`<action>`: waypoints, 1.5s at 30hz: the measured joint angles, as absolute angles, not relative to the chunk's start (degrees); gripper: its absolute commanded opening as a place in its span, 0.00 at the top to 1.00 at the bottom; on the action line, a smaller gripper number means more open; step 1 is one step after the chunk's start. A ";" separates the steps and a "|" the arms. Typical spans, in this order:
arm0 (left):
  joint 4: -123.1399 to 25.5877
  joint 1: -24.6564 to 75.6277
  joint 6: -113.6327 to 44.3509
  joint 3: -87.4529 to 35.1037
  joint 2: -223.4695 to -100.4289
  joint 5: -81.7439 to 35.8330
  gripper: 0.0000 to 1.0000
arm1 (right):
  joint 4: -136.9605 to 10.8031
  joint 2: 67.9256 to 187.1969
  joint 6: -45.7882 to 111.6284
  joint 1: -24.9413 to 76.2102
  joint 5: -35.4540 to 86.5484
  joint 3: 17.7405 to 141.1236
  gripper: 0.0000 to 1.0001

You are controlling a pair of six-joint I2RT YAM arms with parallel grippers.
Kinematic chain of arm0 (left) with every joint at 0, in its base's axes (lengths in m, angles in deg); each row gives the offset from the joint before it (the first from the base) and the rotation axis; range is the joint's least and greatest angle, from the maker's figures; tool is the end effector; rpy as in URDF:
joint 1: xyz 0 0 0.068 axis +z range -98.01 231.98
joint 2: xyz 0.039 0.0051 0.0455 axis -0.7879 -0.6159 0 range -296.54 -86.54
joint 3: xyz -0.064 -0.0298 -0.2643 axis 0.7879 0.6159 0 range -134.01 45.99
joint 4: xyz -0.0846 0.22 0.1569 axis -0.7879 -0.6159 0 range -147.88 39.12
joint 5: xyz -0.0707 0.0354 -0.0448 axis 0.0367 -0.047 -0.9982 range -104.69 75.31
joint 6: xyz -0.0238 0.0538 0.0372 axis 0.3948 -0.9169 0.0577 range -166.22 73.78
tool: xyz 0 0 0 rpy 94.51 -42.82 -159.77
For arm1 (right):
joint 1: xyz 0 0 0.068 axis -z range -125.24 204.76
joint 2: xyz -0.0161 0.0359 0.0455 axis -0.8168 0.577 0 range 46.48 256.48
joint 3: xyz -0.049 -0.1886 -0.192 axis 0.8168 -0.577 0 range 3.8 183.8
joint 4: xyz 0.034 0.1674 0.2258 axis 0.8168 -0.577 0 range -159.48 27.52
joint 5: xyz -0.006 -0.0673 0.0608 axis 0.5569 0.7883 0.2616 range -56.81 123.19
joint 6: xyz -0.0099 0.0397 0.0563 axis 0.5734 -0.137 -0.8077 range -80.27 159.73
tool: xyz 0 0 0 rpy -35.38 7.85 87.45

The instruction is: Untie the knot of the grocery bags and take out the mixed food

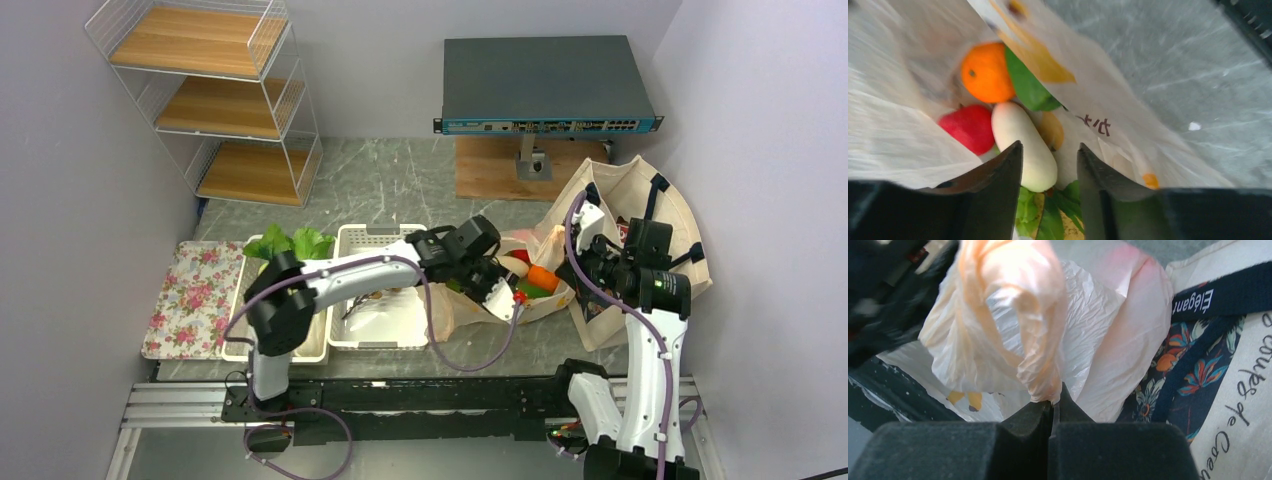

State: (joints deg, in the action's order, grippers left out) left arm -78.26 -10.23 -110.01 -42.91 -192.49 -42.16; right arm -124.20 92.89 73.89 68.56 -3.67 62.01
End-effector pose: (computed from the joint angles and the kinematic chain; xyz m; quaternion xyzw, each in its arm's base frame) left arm 0.1892 -0.4149 0.2600 0.8397 0.3246 -0.2137 0.3792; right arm 0.1676 -0.0063 0.3276 -0.2641 0.8581 0.1393 0.4178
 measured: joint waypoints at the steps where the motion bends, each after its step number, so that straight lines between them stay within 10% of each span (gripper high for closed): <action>1: -77.75 -10.14 -110.84 -42.86 -194.53 -40.63 0.27 | -124.87 93.09 74.52 68.56 -3.00 62.04 1.00; 5: -74.65 -9.40 -112.63 -42.08 -199.79 -35.67 0.01 | -126.95 94.60 76.55 68.56 -0.07 62.06 1.00; 27: -78.21 -5.58 -106.49 -62.93 -220.10 -29.04 0.01 | -125.79 97.96 74.96 68.54 3.95 62.06 1.00; 40: -85.75 -4.09 -100.22 -59.50 -215.62 -31.36 0.96 | -122.14 99.80 72.49 68.54 3.60 61.47 1.00; 45: -85.58 -4.13 -96.66 -58.08 -207.20 -32.76 1.00 | -120.20 100.17 71.26 68.54 3.01 60.42 1.00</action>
